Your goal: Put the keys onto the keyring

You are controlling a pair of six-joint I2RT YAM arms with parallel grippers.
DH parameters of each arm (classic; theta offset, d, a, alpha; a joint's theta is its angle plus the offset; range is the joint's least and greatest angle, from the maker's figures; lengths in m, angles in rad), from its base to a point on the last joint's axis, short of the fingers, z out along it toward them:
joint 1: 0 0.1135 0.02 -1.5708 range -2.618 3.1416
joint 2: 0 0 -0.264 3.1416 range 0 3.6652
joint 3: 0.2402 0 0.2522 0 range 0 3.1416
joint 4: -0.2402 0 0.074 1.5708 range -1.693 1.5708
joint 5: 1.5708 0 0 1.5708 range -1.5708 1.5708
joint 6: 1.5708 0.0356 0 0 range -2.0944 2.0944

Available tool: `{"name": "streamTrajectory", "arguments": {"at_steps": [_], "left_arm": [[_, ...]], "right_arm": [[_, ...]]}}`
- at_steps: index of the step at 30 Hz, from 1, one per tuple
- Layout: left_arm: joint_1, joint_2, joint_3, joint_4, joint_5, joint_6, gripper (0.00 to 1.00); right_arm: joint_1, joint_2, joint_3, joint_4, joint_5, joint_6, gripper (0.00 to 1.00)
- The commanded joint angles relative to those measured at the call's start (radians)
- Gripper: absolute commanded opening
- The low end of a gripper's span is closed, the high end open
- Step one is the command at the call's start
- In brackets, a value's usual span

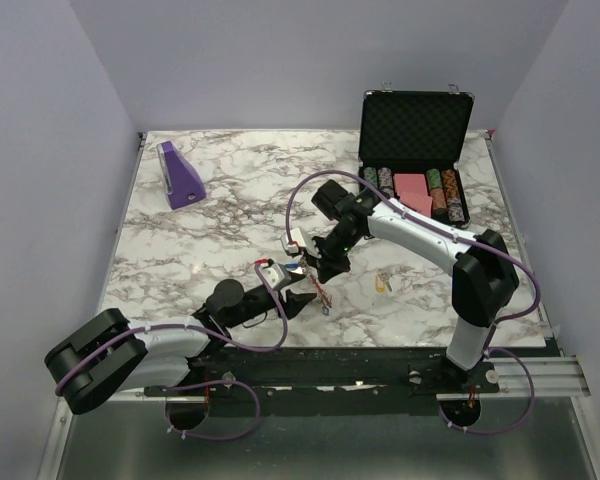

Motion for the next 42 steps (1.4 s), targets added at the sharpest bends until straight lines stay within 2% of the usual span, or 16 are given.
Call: {"name": "streamTrajectory", "arguments": {"at_steps": [1, 6, 10, 13, 15, 33, 36, 38, 42], "left_arm": [[-0.002, 0.024, 0.024, 0.049, 0.034, 0.013, 0.63], [-0.002, 0.043, 0.033, 0.046, 0.036, 0.020, 0.58], [-0.002, 0.056, 0.043, 0.048, 0.036, 0.026, 0.48], [-0.002, 0.060, 0.049, 0.051, 0.036, 0.026, 0.45], [-0.002, 0.062, 0.053, 0.048, 0.037, 0.028, 0.37], [-0.002, 0.090, 0.066, 0.025, 0.045, 0.033, 0.27], [-0.002, 0.091, 0.070, 0.019, 0.057, 0.033, 0.16], [-0.002, 0.094, 0.072, 0.013, 0.062, 0.036, 0.02], [-0.002, 0.094, 0.069, 0.014, 0.067, 0.033, 0.00]], "right_arm": [[0.000, 0.011, 0.021, -0.019, -0.050, -0.009, 0.01], [0.000, 0.008, 0.023, -0.024, -0.066, -0.015, 0.01], [0.000, 0.008, 0.024, -0.030, -0.078, -0.020, 0.01], [0.000, 0.008, 0.021, -0.035, -0.086, -0.023, 0.01], [-0.002, 0.008, 0.023, -0.035, -0.092, -0.026, 0.01], [-0.001, 0.005, 0.026, -0.044, -0.115, -0.035, 0.01], [0.000, 0.005, 0.027, -0.045, -0.121, -0.033, 0.01], [-0.001, 0.005, 0.027, -0.049, -0.124, -0.033, 0.01], [0.000, 0.005, 0.027, -0.050, -0.132, -0.033, 0.01]]}}
